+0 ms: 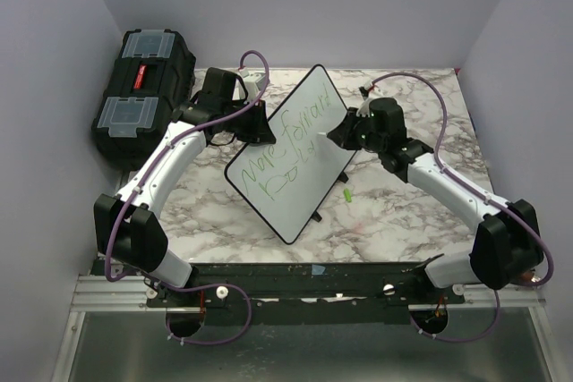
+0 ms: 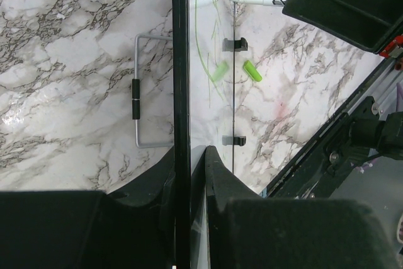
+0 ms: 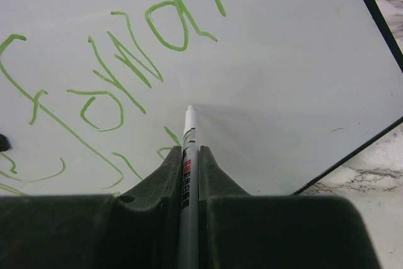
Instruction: Write a sentence on the whiteboard
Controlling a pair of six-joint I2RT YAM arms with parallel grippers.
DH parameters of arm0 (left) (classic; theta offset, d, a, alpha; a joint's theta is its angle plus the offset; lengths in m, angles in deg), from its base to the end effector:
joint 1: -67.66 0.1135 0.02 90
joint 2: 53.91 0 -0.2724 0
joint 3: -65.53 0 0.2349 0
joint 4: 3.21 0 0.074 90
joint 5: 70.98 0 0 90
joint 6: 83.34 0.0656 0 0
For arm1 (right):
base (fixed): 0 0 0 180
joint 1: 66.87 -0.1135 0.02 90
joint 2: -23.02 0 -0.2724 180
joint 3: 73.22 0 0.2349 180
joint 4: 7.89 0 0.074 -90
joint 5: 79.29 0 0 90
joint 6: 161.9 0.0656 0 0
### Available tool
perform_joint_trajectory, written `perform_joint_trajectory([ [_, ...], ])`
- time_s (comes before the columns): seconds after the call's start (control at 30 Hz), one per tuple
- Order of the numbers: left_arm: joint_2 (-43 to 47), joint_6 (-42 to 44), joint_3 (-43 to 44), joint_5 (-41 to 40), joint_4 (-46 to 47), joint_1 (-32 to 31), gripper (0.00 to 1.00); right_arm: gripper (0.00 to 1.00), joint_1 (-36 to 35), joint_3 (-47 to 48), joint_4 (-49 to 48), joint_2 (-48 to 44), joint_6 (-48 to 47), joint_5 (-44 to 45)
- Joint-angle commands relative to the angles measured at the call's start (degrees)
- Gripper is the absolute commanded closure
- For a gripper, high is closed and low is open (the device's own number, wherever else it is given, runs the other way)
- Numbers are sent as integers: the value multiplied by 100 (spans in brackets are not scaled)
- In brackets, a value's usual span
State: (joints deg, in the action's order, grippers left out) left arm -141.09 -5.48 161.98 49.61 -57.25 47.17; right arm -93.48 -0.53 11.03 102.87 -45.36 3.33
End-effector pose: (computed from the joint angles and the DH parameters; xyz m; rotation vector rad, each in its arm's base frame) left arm 0.2984 -0.1472 0.3315 0.4434 2.3523 -0.9025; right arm 0.2912 0.1553 0.2912 -0.0856 2.0953 0.7057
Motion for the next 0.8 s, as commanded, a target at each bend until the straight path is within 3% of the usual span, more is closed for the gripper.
perform_joint_trajectory([
  [0.0, -128, 775, -218, -519, -409, -267, 100, 99, 25, 266, -239, 152, 87, -220],
  [0.3, -122, 783, -201, -499, -409, -271, 100, 99, 24, 331, -354, 414, 187, -341],
  [0.77, -119, 777, -206, -509, -409, -271, 100, 99, 29, -473, -619, 229, 227, -604],
])
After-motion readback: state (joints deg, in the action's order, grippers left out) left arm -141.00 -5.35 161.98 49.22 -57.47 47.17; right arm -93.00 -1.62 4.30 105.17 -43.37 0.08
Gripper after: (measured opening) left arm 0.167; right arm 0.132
